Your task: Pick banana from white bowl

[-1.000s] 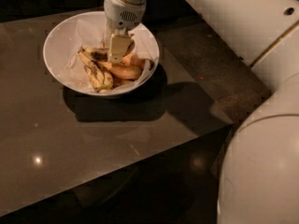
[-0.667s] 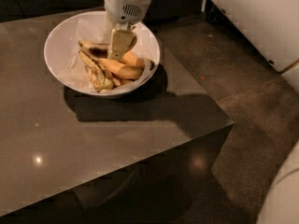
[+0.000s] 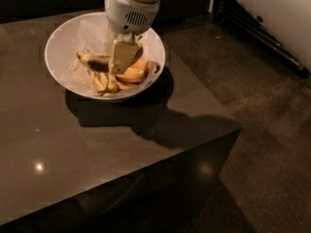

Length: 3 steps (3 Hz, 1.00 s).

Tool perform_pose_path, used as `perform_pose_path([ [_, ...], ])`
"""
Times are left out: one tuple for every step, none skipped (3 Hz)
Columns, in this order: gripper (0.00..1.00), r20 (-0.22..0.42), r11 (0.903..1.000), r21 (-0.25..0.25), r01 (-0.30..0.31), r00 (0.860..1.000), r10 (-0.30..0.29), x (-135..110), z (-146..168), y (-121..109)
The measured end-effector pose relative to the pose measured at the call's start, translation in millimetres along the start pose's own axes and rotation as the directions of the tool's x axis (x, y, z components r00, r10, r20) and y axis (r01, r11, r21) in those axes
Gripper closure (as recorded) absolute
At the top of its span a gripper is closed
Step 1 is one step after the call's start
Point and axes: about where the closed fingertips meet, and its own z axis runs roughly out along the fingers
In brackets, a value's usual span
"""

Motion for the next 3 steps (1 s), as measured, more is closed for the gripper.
perform_pose_path([
  [1.0,0.0,0.9983,-0.015,-0.056,0.998,0.056,-13,-5,53],
  [1.0,-0.011,0.9935,-0.012,-0.113,0.993,0.113,-26,-14,97],
  [1.0,-0.045,0.9887,-0.006,-0.15,0.988,0.149,-38,-29,134],
])
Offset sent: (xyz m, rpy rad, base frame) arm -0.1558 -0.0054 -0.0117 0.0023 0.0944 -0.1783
